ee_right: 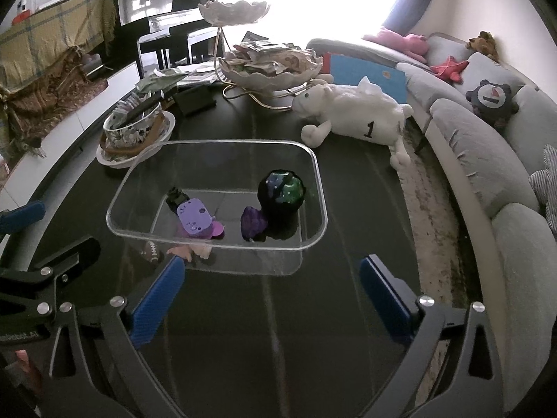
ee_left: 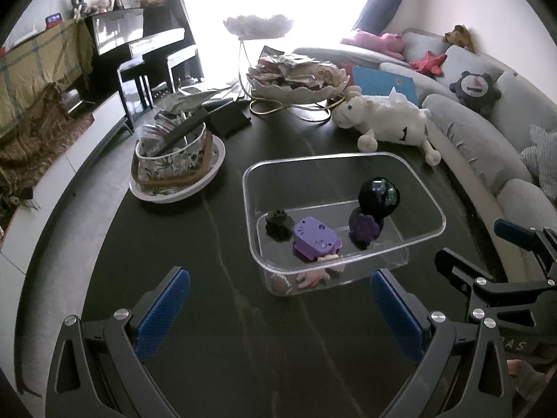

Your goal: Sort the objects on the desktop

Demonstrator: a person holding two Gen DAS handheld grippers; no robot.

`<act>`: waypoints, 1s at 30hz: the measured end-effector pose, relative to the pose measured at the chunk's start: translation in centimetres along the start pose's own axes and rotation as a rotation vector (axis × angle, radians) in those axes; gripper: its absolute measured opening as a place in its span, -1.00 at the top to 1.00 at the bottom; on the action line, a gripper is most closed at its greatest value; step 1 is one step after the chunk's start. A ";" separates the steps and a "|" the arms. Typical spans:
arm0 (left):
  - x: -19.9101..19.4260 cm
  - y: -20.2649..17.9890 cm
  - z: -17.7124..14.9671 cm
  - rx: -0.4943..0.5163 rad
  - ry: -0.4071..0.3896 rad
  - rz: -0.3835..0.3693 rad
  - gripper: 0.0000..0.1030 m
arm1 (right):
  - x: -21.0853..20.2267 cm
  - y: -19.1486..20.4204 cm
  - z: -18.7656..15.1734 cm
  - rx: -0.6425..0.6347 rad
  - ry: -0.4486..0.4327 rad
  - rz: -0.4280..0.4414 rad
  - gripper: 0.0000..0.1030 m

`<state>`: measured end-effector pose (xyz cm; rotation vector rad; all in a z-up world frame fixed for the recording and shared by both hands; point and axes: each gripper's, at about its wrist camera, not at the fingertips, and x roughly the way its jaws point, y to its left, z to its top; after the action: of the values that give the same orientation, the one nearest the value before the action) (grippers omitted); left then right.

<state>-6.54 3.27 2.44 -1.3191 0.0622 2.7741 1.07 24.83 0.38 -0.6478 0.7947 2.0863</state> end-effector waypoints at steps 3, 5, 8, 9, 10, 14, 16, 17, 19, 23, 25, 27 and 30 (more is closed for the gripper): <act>-0.7 -0.1 -0.3 0.005 -0.001 0.014 -1.00 | -0.5 0.1 -0.4 0.002 -0.002 -0.001 -0.94; -1.1 -0.2 -0.6 0.008 0.002 0.015 -1.00 | -0.9 0.1 -0.6 0.002 -0.005 -0.003 -0.94; -1.7 -0.2 -0.9 0.008 -0.001 0.010 -1.00 | -1.6 0.2 -0.9 0.002 -0.011 -0.008 -0.94; -1.9 -0.2 -0.9 0.006 -0.002 0.010 -1.00 | -1.8 0.2 -1.0 0.003 -0.012 -0.007 -0.94; -2.1 -0.2 -1.0 0.003 -0.002 0.011 -1.00 | -2.0 0.2 -1.1 0.004 -0.013 -0.007 -0.94; -2.9 -0.4 -1.4 0.005 -0.015 0.034 -1.00 | -2.6 0.2 -1.4 0.005 -0.013 -0.009 -0.94; -3.3 -0.6 -1.5 0.005 -0.024 0.047 -1.00 | -2.8 0.1 -1.5 0.007 -0.014 -0.011 -0.94; -3.6 -0.7 -1.6 0.005 -0.029 0.053 -1.00 | -3.0 0.0 -1.6 0.009 -0.014 -0.013 -0.94; -3.8 -0.9 -1.7 0.005 -0.030 0.053 -1.00 | -3.2 -0.1 -1.7 0.011 -0.016 -0.015 -0.94; -4.0 -1.1 -2.0 -0.003 -0.018 0.043 -0.99 | -3.7 -0.3 -2.0 0.015 -0.016 -0.022 -0.94; -4.0 -1.3 -2.2 -0.006 -0.013 0.040 -0.99 | -3.9 -0.4 -2.2 0.015 -0.015 -0.030 -0.94; -4.0 -1.4 -2.3 -0.004 -0.008 0.040 -1.00 | -3.9 -0.5 -2.4 0.014 -0.010 -0.033 -0.94; -4.1 -1.5 -2.7 0.000 0.000 0.038 -1.00 | -4.0 -0.5 -2.8 0.015 0.001 -0.033 -0.94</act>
<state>-1.80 4.43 3.92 -1.3323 0.0882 2.8055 4.13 21.11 1.01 -0.6493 0.7940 2.0492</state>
